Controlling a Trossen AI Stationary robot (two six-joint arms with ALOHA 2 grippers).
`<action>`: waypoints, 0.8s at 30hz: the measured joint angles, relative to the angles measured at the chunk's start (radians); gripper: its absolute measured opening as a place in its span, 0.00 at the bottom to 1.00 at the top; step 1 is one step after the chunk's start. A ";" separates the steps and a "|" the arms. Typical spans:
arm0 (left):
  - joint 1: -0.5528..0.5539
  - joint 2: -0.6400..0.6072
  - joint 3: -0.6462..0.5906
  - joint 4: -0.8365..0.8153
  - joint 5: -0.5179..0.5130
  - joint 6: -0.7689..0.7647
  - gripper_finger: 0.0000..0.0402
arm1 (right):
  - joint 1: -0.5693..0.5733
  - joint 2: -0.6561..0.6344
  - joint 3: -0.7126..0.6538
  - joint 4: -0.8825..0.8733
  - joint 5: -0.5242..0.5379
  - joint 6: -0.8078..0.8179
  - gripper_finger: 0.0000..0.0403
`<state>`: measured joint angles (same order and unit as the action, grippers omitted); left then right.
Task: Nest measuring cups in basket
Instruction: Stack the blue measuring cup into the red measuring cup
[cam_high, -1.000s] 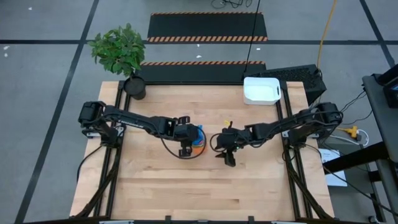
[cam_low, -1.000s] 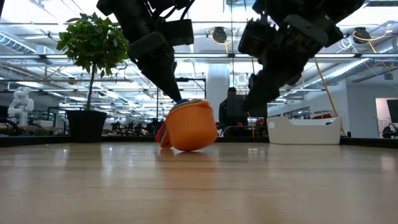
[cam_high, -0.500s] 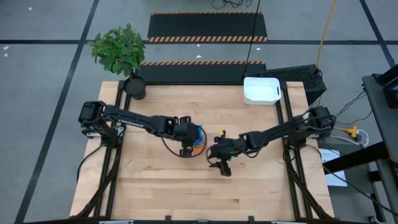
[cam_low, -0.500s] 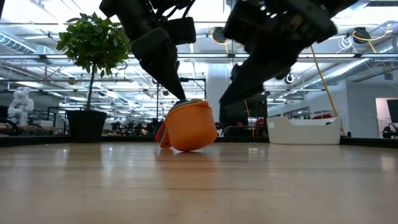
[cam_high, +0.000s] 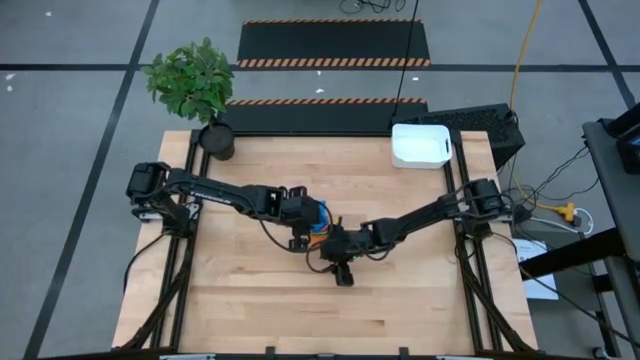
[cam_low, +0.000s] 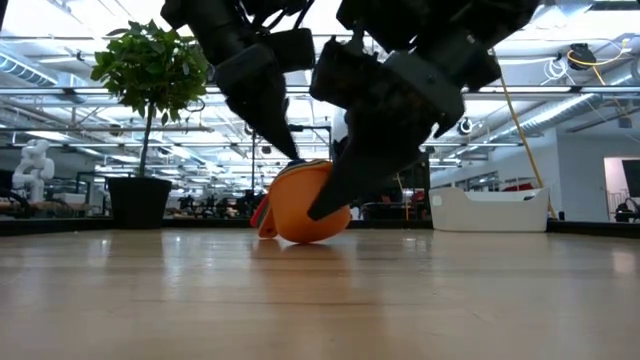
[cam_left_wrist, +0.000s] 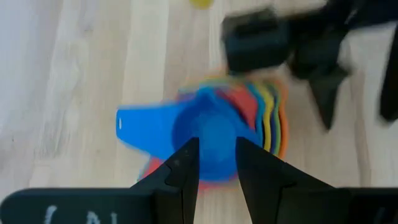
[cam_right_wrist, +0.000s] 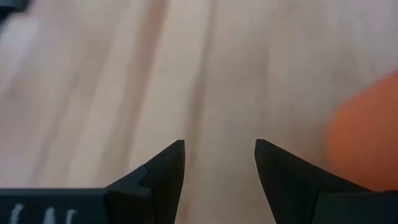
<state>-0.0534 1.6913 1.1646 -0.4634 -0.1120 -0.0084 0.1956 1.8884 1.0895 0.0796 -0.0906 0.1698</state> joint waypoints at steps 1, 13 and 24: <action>0.003 0.000 -0.004 0.026 0.000 0.000 0.27 | -0.002 -0.002 0.000 -0.005 0.023 -0.005 0.46; 0.045 -0.002 -0.073 0.093 0.026 -0.065 0.27 | -0.015 -0.048 -0.002 -0.092 0.173 -0.033 0.46; 0.053 -0.002 -0.097 0.205 0.122 -0.053 0.27 | -0.036 -0.048 -0.002 -0.121 0.173 -0.031 0.46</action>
<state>-0.0008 1.6897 1.0679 -0.2582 0.0102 -0.0616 0.1591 1.8404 1.0874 -0.0412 0.0822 0.1386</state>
